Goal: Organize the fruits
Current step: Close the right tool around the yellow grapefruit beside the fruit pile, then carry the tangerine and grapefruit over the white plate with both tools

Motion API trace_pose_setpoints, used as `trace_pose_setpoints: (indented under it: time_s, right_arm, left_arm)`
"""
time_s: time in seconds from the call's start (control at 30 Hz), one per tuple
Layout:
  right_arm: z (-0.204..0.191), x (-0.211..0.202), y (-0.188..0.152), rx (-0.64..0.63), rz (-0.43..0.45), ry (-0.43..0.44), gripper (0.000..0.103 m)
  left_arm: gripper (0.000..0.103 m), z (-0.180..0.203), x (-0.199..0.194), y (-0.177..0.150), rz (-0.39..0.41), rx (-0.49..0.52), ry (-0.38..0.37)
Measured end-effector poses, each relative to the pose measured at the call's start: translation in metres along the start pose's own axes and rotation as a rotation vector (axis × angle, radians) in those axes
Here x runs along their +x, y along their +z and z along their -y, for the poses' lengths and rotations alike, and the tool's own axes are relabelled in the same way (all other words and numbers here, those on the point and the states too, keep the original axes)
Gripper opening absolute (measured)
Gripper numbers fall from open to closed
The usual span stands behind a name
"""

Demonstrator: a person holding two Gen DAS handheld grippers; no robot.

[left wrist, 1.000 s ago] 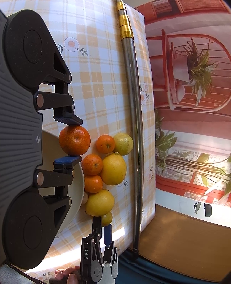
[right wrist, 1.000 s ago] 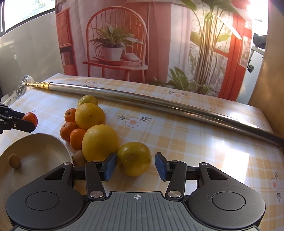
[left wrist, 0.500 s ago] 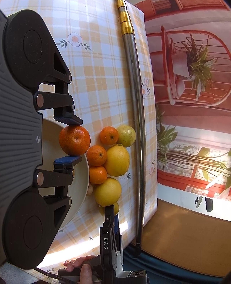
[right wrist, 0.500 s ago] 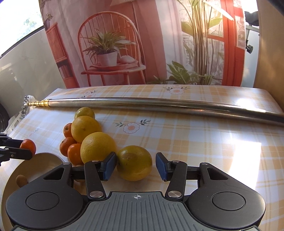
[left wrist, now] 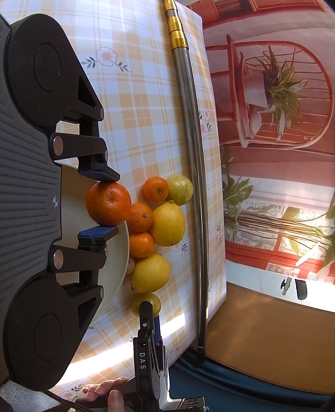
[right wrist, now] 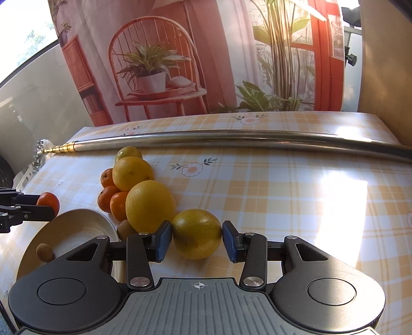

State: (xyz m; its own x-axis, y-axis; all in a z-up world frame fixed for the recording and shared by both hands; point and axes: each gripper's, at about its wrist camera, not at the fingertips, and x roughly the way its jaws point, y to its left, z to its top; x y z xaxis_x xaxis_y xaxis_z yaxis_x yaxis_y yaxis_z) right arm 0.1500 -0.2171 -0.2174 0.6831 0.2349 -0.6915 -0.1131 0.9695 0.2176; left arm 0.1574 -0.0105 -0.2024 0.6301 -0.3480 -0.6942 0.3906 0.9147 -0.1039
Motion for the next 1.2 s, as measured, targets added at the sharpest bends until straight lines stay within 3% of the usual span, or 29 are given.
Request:
trace_pose_setpoints:
  time_s: [0.47,0.87,1.2]
  right_arm:
    - [0.0,0.012,-0.004,0.049,0.013,-0.006,0.041]
    - [-0.009,-0.023,-0.019,0.131,0.088,0.003,0.04]
    - [-0.044,-0.041,-0.029,0.066,0.1,0.022,0.04]
  left_arm:
    - [0.039,-0.001,-0.006,-0.004,-0.002,-0.023,0.002]
    - [0.039,0.003,-0.019,-0.017,-0.002,-0.033,0.004]
    - [0.039,0.007,-0.032,-0.036,-0.011,-0.036,0.011]
